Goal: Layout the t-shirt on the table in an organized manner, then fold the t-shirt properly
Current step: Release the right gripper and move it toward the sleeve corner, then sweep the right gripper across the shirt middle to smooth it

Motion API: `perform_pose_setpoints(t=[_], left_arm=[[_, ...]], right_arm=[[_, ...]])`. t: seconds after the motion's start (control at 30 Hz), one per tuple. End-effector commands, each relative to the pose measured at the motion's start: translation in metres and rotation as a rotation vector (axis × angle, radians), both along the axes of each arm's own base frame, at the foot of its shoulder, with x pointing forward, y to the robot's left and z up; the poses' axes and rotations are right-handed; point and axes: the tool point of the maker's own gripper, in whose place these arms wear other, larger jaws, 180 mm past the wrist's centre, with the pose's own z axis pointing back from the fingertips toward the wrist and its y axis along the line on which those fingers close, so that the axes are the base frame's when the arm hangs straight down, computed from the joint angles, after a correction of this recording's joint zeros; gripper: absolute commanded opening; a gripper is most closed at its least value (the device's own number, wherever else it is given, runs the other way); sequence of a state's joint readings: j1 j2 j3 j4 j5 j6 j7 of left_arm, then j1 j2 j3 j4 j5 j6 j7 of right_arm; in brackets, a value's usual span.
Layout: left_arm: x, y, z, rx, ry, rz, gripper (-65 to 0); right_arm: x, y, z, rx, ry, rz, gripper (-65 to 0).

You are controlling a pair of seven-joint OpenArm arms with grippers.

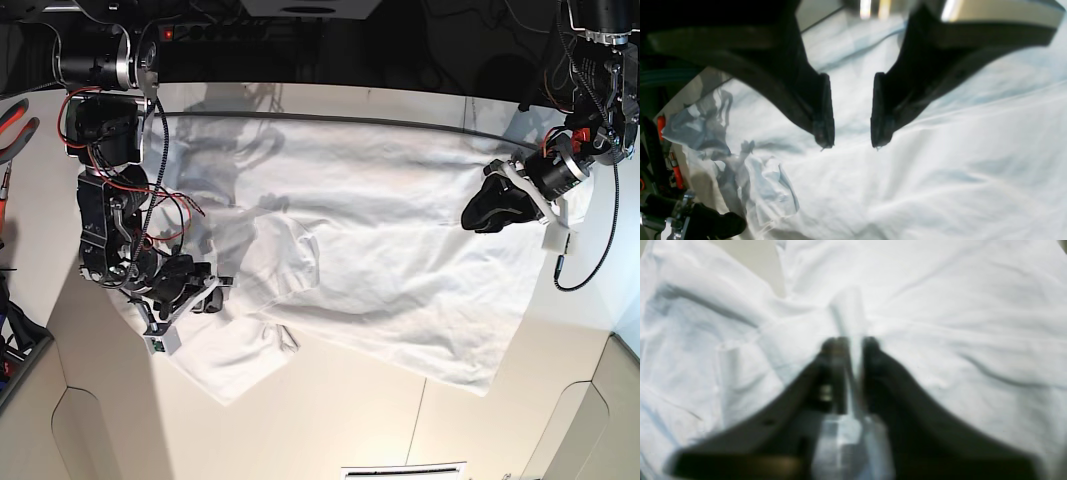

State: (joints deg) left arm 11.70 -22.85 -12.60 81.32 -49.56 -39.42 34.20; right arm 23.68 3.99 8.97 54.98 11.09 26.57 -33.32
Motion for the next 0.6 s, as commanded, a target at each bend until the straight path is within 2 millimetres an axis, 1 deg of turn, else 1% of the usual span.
perform_pose_setpoints(t=[0.0,0.1,0.17,0.23,0.33,0.43,0.5,0.57], left_arm=[[0.010,0.003,0.016,-0.011,-0.058,0.004,-42.6],[0.010,0.003,0.016,-0.010,-0.057,0.004,-42.6],[0.010,0.003,0.016,-0.011,-0.058,0.004,-42.6],[0.010,0.003,0.016,-0.011,-0.058,0.004,-42.6],[0.010,0.003,0.017,-0.014,-0.060,0.005,-42.6],[0.013,0.003,0.023,-0.055,-0.079,0.023,-42.6],[0.016,0.009,0.031,-0.091,-0.098,0.053,-42.6],[0.019,0.020,0.040,-0.119,-0.118,0.092,-42.6]], right_arm=[[0.018,-0.001,0.020,0.012,-0.066,-0.008,-65.0],[0.016,0.000,0.020,0.017,-0.052,-0.004,-65.0],[0.016,0.003,0.024,0.037,-0.057,0.004,-65.0],[0.016,0.010,0.034,0.068,-0.071,0.031,-65.0],[0.012,0.024,0.054,0.103,-0.092,0.084,-65.0],[0.000,0.034,0.072,0.098,-0.125,0.119,-65.0],[-0.014,0.041,0.082,0.094,-0.141,0.144,-65.0],[-0.031,0.050,0.088,0.105,-0.145,0.175,-65.0]])
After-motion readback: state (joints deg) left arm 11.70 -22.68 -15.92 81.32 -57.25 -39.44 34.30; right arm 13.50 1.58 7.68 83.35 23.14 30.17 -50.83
